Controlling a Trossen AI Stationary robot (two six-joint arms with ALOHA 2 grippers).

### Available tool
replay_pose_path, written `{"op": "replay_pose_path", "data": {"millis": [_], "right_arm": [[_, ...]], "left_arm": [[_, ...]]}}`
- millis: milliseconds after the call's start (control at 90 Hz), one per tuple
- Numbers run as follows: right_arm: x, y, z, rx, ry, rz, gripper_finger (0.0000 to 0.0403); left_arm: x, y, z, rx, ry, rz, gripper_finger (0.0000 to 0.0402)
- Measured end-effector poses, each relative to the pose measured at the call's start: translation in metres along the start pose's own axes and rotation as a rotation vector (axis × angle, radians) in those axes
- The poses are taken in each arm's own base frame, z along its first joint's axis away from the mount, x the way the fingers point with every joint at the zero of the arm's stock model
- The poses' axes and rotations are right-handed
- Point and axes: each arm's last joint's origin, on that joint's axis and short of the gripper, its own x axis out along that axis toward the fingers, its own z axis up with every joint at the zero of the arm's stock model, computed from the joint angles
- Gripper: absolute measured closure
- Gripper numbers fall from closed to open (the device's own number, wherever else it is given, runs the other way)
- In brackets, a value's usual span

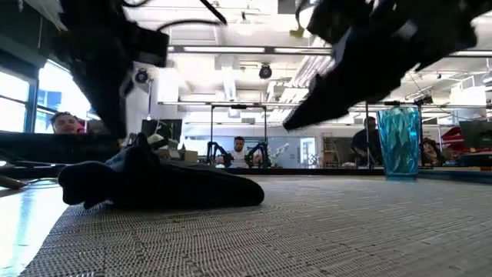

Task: Set table place
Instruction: Put the black napkin on the gray placemat

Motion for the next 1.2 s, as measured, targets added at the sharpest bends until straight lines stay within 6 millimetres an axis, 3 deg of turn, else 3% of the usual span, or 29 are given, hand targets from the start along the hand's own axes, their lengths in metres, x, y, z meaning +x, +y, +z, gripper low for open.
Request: {"op": "replay_pose_path", "data": {"millis": [189,411,633,1200], "right_arm": [[0.036,0.021,0.021,-0.126,0.022,-0.052,0.0199],[0.063,0.031,0.035,-0.149,0.119,-0.121,0.0199],[0.065,0.037,0.034,-0.087,0.144,-0.130,0.0199],[0.068,0.046,0.027,-0.120,0.143,-0.094,0.0199]], "left_arm": [[-0.008,-0.029,-0.029,0.004,-0.069,0.019,0.0289],[0.012,-0.038,-0.062,-0.079,-0.153,0.006,0.0289],[0.033,-0.035,-0.071,-0.139,-0.299,-0.025,0.0289],[0.068,-0.020,-0.091,-0.206,-0.387,-0.003,0.0289]]}}
